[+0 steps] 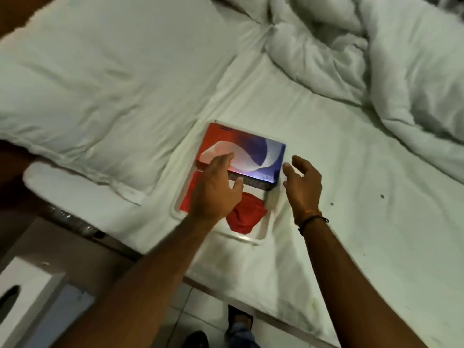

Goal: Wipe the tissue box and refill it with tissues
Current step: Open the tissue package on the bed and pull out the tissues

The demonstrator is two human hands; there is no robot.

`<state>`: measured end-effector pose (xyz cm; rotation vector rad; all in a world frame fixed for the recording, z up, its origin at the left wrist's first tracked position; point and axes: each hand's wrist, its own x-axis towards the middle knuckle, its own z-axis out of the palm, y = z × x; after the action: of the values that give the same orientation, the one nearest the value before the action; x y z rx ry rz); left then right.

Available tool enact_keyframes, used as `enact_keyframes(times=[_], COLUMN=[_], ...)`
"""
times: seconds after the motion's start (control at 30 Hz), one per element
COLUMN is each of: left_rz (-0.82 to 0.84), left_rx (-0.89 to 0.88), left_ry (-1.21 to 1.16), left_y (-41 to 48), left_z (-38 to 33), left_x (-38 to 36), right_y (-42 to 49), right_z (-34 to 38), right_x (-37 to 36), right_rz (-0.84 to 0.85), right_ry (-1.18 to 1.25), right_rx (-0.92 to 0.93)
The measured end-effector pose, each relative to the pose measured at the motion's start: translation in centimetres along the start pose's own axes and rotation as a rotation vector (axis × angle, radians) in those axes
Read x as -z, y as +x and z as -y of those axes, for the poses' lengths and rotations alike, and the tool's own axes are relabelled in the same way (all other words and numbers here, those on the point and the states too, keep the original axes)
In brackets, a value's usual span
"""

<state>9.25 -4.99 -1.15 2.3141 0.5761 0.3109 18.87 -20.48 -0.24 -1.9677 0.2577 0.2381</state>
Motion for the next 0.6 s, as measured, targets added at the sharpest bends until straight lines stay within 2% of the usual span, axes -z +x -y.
enact_keyframes(times=[0.13, 0.27, 0.37, 0.5, 0.6], left_rz=[0.211, 0.431, 0.578, 0.610, 0.582], left_rx=[-0.155, -0.400, -0.454, -0.512, -0.525], left_ry=[0.135, 0.497, 0.692, 0.773, 0.640], left_y=[3.7, 8.8, 11.4, 12.9, 13.1], left_z=[-0.1, -0.6, -1.7, -2.4, -2.0], left_x=[-3.4, -4.8, -4.9, -4.8, -3.3], right_y=[3.4, 4.2, 4.5, 4.0, 3.7], right_z=[-2.0, -2.3, -3.3, -4.1, -3.9], right_x=[-0.7, -1.2, -1.3, -1.4, -0.8], right_rz=[0.111, 0.185, 0.171, 0.045, -0.045], right_ry=[-0.054, -0.103, -0.060, 0.050, 0.075], right_rx=[-0.086, -0.058, -0.039, -0.020, 0.005])
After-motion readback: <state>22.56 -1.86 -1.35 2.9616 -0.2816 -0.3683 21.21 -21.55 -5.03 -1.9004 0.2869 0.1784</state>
